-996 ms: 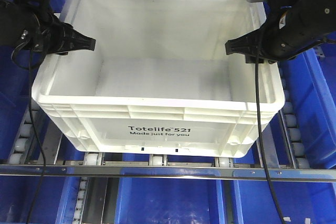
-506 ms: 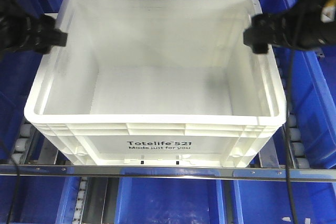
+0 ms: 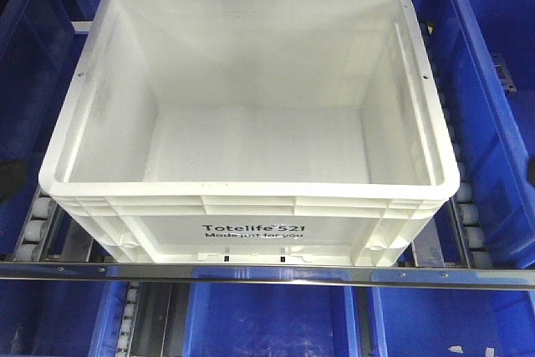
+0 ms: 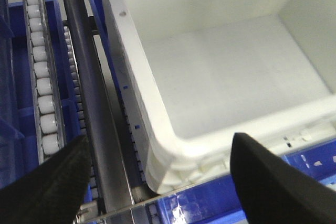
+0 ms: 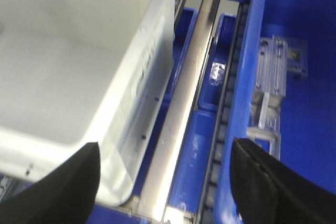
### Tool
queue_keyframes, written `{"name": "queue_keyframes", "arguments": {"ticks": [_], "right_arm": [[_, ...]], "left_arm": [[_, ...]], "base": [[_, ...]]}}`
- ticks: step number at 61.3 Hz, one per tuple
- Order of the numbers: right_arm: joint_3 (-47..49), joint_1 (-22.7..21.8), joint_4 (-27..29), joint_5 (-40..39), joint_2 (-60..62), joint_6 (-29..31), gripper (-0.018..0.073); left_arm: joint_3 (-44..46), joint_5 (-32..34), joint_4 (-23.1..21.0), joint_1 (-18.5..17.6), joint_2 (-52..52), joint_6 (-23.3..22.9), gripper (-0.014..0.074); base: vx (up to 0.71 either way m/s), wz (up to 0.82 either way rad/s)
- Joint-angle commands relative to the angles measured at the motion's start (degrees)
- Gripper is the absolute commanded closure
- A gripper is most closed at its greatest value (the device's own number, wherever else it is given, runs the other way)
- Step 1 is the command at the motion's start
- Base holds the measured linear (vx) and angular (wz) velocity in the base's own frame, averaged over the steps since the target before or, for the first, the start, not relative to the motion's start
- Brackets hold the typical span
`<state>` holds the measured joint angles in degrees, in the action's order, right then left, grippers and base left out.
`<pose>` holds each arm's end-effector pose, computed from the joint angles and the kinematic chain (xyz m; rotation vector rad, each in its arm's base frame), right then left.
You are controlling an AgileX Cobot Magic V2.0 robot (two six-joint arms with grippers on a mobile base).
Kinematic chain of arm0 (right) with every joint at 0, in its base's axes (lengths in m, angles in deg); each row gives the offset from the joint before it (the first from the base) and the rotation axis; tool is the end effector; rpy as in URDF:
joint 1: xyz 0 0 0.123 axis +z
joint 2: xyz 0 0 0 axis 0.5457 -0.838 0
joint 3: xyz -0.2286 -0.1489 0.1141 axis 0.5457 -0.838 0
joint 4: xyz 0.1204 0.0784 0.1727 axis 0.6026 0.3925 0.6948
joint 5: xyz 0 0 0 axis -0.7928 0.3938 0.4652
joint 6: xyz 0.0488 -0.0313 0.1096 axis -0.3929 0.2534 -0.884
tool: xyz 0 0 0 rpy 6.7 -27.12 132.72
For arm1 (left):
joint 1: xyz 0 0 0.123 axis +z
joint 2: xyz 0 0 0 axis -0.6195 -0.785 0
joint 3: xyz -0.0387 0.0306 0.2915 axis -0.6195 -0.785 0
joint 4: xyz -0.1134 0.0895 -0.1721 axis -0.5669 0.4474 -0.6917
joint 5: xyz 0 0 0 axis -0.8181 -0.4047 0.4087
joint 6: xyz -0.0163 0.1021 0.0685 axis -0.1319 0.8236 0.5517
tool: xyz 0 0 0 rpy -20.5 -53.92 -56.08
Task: Move bin from left to right shelf
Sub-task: 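Raise both open grippers away from the placed crate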
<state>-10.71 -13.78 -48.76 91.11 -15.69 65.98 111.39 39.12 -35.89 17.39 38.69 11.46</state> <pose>0.0784 0.0126 0.3322 -0.2898 2.1049 0.0800 0.0867 -0.0355 0.3283 0.3190 2.1445 -0.2756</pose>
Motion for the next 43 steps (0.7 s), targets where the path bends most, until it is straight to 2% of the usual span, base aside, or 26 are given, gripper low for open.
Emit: {"name": "queue_keyframes", "arguments": {"ticks": [1,15,31,43], "right_arm": [[-0.6,-0.1,0.8,1.4,4.2,2.7,0.0071],[-4.2,-0.1,1.5,5.9,12.3,3.3,0.0071],[-4.2,-0.1,4.8,6.4,13.1,4.2,0.0071],[-4.2,-0.1,4.8,6.6,13.1,6.0,0.0106]], "left_arm": [[0.2,0.8,-1.2,0.0,4.3,0.7,0.0064],[-0.9,-4.3,-1.4,0.0,11.6,2.9,0.0064],[-0.9,-4.8,-2.1,0.0,11.7,2.9,0.0067],[-0.9,-5.5,-2.1,0.0,11.7,2.9,0.0157]], "base": [[0.0,0.0],[0.0,0.0],[0.0,0.0],[0.0,0.0]]}}
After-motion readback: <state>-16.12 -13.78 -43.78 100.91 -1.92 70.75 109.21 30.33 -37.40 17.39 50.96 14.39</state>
